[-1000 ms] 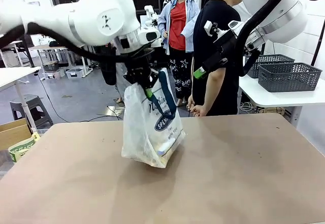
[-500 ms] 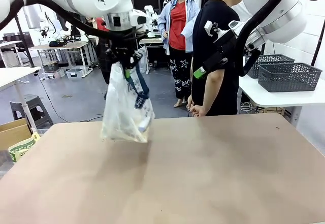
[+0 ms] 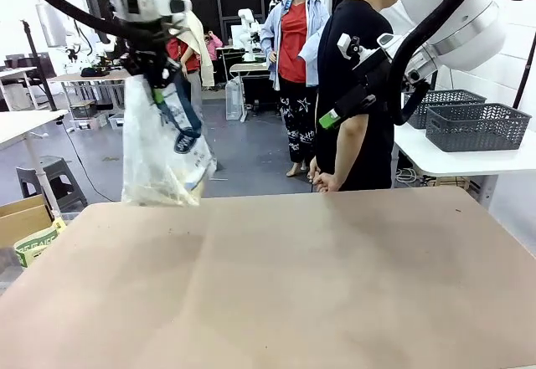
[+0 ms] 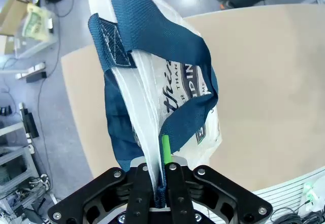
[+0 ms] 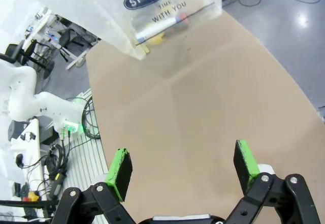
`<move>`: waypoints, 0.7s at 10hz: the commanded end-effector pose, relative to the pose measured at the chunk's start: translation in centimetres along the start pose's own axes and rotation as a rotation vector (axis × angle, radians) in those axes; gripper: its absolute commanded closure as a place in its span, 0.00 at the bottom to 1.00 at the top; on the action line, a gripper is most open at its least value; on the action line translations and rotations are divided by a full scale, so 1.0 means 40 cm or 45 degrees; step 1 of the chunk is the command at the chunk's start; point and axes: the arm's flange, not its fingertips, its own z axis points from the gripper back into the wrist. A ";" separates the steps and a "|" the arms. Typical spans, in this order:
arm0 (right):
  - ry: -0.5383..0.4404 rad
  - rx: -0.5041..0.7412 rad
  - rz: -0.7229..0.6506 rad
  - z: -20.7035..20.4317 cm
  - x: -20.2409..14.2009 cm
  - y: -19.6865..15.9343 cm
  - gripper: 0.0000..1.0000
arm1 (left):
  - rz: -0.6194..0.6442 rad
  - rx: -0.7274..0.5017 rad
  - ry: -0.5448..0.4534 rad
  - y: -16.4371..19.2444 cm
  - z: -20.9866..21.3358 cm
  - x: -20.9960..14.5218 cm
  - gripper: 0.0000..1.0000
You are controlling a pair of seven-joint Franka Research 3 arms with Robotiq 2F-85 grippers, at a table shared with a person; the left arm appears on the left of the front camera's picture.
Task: Transfer purchased items from the store into the shopping bag.
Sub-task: Move the Reusable shopping bag to the right side of the table.
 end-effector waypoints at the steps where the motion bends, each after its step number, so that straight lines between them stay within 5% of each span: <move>1: -0.014 0.015 -0.007 -0.004 0.007 -0.002 0.00 | -0.002 -0.049 -0.072 0.095 0.024 -0.080 1.00; 7: -0.014 0.015 -0.007 -0.004 0.007 -0.002 0.00 | 0.046 -0.054 -0.096 0.342 0.030 -0.189 1.00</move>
